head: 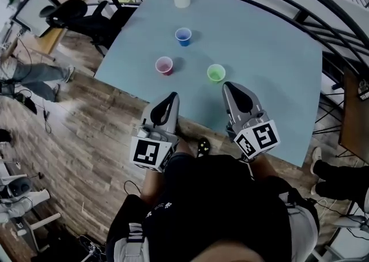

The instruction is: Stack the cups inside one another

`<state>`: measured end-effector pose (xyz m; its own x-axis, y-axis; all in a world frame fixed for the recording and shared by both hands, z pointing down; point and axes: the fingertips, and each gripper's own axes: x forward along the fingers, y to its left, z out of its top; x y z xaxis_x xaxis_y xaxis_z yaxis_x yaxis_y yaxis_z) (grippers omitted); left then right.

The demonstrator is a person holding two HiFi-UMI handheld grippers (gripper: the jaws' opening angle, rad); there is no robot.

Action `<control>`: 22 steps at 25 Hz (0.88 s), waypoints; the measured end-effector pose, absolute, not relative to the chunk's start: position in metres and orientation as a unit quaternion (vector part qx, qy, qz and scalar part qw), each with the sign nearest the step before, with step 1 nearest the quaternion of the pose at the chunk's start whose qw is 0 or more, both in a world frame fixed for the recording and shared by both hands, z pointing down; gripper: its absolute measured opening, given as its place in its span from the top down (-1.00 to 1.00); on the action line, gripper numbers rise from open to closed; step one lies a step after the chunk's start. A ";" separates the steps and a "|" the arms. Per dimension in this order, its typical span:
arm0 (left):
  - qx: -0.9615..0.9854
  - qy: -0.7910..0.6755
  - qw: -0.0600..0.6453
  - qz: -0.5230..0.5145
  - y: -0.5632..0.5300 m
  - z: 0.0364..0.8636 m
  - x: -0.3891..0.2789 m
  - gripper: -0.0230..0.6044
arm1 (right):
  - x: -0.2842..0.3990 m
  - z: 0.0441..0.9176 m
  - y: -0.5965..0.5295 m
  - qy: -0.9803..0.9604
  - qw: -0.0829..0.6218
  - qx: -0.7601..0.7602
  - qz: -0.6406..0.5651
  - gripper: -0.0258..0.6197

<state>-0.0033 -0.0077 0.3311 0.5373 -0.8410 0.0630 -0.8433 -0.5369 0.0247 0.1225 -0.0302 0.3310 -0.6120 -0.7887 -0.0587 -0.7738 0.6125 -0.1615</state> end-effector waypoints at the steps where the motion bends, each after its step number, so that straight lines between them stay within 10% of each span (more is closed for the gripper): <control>1: 0.879 -0.476 0.026 0.022 -0.010 0.331 -0.001 0.95 | 0.126 0.332 -0.031 0.893 0.064 -0.442 -0.061 0.88; 22: 0.908 -0.416 0.042 0.037 -0.075 0.347 -0.007 0.95 | 0.131 0.391 -0.078 0.858 0.009 -0.511 -0.056 0.70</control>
